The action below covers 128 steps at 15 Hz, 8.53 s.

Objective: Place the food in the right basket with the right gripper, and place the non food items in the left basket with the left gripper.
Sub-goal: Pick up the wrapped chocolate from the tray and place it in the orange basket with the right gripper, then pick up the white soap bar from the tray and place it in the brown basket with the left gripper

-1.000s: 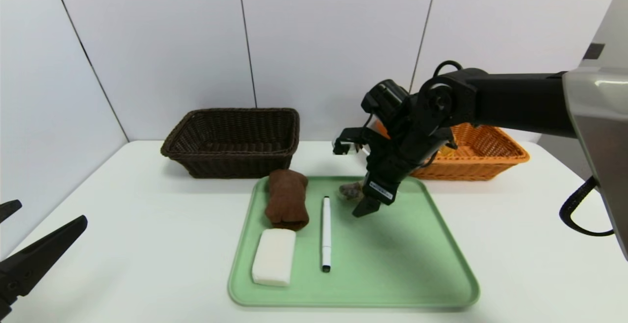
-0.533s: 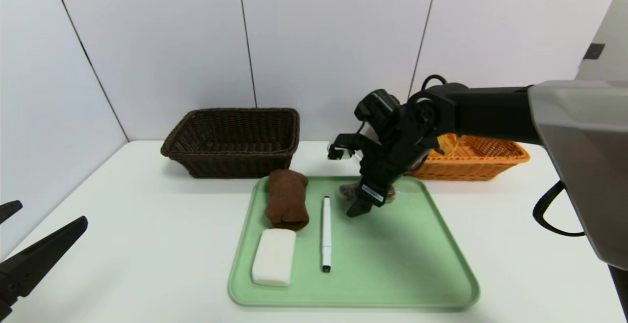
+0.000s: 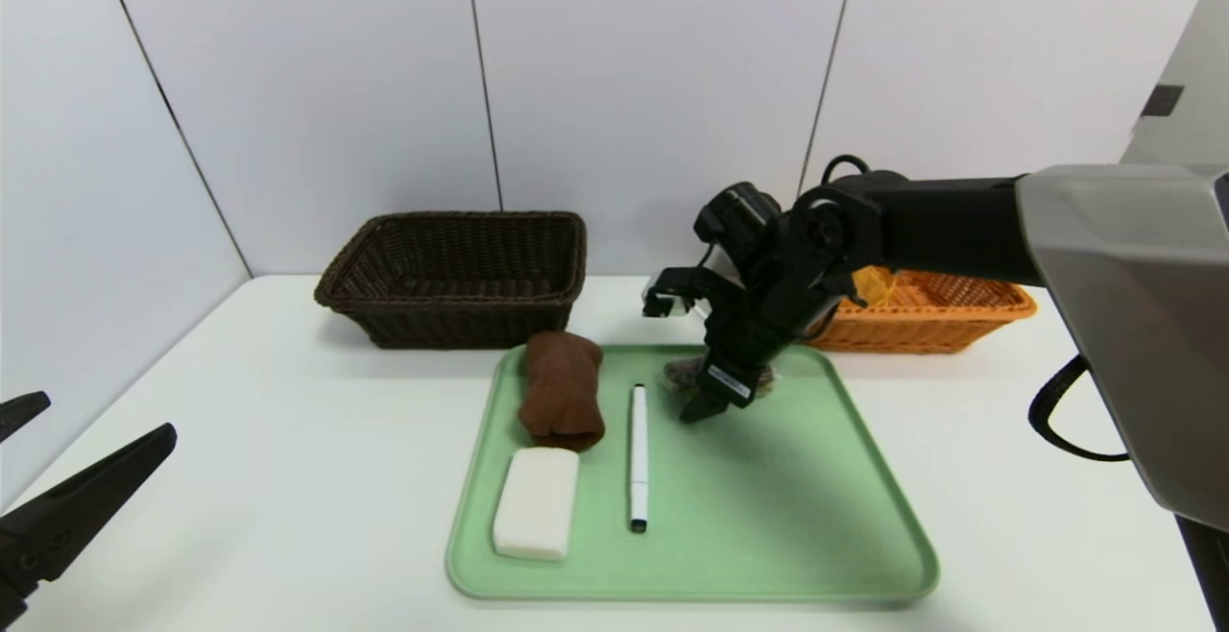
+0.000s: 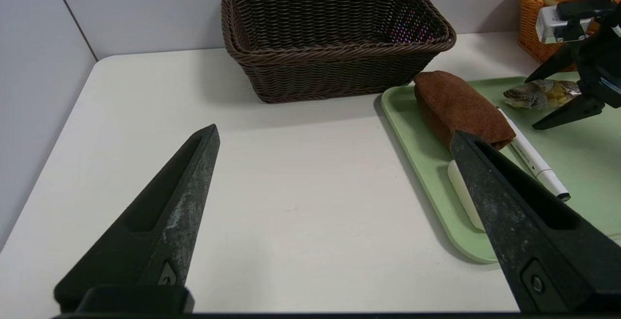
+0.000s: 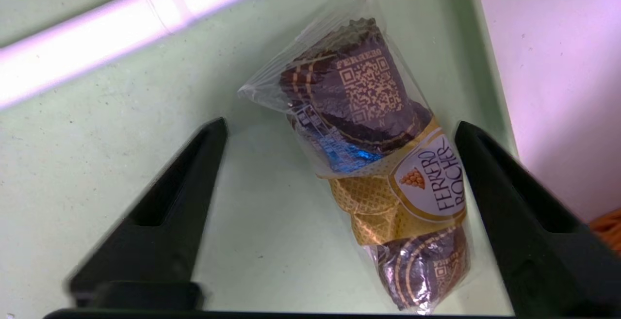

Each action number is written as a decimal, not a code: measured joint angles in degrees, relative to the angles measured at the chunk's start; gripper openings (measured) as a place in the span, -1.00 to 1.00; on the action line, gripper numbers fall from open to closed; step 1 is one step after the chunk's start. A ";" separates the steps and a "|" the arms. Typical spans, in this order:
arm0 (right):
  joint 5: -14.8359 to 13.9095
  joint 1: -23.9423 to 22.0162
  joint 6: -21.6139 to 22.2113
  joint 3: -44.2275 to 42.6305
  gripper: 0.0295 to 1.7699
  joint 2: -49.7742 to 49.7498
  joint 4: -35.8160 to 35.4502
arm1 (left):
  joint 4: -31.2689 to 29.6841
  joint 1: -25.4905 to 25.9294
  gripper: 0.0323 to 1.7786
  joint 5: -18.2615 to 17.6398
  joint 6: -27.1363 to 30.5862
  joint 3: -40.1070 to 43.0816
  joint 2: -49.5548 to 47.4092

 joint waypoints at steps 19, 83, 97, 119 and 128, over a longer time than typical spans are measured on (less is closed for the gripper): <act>1.16 0.34 0.63 0.17 -0.84 -10.75 0.66 | 0.00 0.00 0.90 0.05 0.02 0.96 0.28; -5.57 -31.33 29.21 54.27 0.87 -62.00 -29.49 | -0.07 -0.28 0.90 -0.17 -0.52 -0.50 -0.30; -5.77 -30.88 29.12 71.73 0.91 -80.08 -29.06 | -3.58 -20.88 0.90 -0.09 -3.01 -24.41 38.40; -5.85 -30.88 26.51 76.24 0.91 -82.13 -29.57 | 62.26 -39.95 0.90 14.46 -25.48 -58.14 49.34; -5.88 -30.88 25.54 78.23 0.91 -84.35 -29.11 | 59.81 -46.08 0.90 21.67 -35.89 -58.61 57.81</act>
